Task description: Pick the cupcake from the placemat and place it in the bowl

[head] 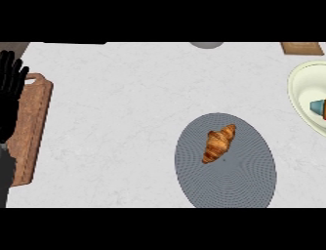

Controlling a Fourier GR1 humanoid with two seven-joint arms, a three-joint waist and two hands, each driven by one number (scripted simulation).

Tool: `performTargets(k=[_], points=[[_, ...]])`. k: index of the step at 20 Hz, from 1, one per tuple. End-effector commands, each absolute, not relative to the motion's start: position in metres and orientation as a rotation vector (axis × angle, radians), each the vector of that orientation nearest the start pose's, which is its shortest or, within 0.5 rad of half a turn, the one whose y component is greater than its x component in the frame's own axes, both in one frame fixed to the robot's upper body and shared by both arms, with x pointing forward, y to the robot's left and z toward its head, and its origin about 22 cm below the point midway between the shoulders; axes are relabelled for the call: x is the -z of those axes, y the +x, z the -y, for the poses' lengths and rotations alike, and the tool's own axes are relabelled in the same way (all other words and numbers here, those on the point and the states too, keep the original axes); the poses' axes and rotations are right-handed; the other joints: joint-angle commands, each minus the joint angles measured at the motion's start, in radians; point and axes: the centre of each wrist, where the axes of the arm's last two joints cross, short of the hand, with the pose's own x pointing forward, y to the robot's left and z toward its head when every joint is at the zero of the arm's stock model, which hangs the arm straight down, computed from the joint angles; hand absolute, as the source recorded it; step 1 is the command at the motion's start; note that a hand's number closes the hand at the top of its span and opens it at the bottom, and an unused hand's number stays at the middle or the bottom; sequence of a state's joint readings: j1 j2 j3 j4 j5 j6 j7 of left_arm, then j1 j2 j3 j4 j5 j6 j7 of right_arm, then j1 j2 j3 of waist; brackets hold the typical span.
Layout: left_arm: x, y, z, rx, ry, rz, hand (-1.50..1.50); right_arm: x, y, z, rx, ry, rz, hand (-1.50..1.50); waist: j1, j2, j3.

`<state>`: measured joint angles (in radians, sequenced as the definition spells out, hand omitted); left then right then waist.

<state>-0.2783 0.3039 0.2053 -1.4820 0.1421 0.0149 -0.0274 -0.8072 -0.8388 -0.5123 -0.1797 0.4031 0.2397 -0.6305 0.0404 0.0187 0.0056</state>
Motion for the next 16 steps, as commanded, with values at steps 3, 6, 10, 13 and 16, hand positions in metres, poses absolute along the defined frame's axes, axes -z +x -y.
performTargets(k=[3, 6, 10, 13, 16], points=[[-0.081, 0.302, -0.314, -0.027, 0.198, 1.813, 0.0, -0.128, 0.288, 0.566, -0.03, -0.631, 1.651, -1.5, 0.002, 0.009, 0.003], [-0.088, 0.298, -0.319, -0.004, 0.192, 1.814, 0.0, -0.136, 0.273, 0.579, 0.014, -0.653, 1.623, -1.5, 0.018, 0.01, 0.005], [-0.086, 0.306, -0.316, -0.039, 0.197, 1.826, 0.0, -0.142, 0.245, 0.599, 0.039, -0.614, 1.673, -1.5, -0.008, 0.016, 0.007], [-0.089, 0.302, -0.323, -0.025, 0.208, 1.817, 0.0, -0.142, 0.225, 0.611, 0.056, -0.595, 1.691, -1.5, -0.009, 0.015, 0.011], [-0.087, 0.301, -0.315, -0.034, 0.197, 1.827, 0.0, -0.145, 0.211, 0.618, 0.069, -0.59, 1.685, -1.5, -0.005, 0.012, 0.011]])
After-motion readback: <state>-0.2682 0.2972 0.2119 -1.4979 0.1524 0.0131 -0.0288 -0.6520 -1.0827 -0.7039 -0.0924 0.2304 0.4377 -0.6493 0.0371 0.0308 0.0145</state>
